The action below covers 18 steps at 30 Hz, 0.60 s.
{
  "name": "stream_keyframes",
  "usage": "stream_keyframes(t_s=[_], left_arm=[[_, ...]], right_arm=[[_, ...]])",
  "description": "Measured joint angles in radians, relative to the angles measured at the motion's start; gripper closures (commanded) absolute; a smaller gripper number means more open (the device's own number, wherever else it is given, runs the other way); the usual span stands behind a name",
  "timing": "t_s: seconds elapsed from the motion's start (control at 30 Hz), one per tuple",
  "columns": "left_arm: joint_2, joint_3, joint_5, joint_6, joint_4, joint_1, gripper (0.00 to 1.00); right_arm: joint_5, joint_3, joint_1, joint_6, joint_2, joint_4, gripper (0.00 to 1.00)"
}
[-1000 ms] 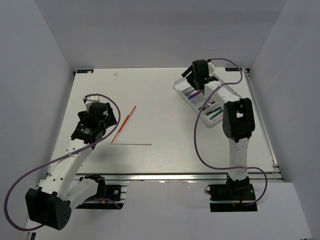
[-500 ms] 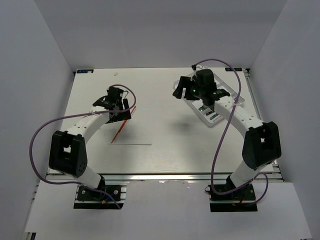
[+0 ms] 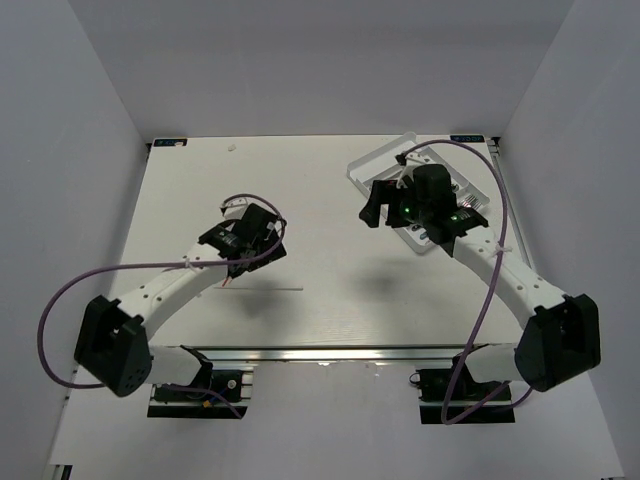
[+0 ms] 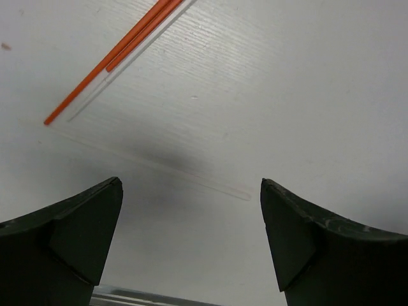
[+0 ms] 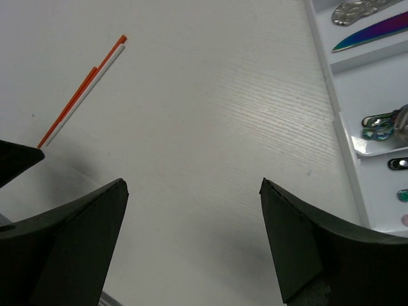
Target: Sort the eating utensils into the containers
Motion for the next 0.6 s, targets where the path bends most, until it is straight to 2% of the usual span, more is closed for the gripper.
stream_keyframes(t_s=[0.13,0.27,0.37,0.43,0.5,0.6], left_arm=[[-0.073,-0.007,-0.137,-0.324,-0.045,-0.082,0.02],[0.082,0.126,-0.207,-0.571,-0.175,-0.108,0.03],[0.255,0.274,-0.224,-0.703,-0.284,-0.119,0.07],[0.344,0.345,-0.221,-0.771,-0.342,-0.126,0.16],[0.401,0.378,-0.211,-0.823,-0.389,-0.129,0.23],[0.441,0.377,-0.184,-0.878,-0.433,-0.134,0.23]], right_arm=[[0.047,-0.006,-0.001,0.003,-0.036,0.01,0.11],[0.093,-0.019,-0.008,0.018,-0.028,0.008,0.11],[0.127,-0.041,-0.021,0.031,-0.013,0.004,0.11],[0.138,-0.051,-0.031,0.035,-0.001,0.004,0.11],[0.145,-0.063,-0.039,0.037,0.006,0.005,0.11],[0.146,-0.08,-0.054,0.037,0.008,0.005,0.11]])
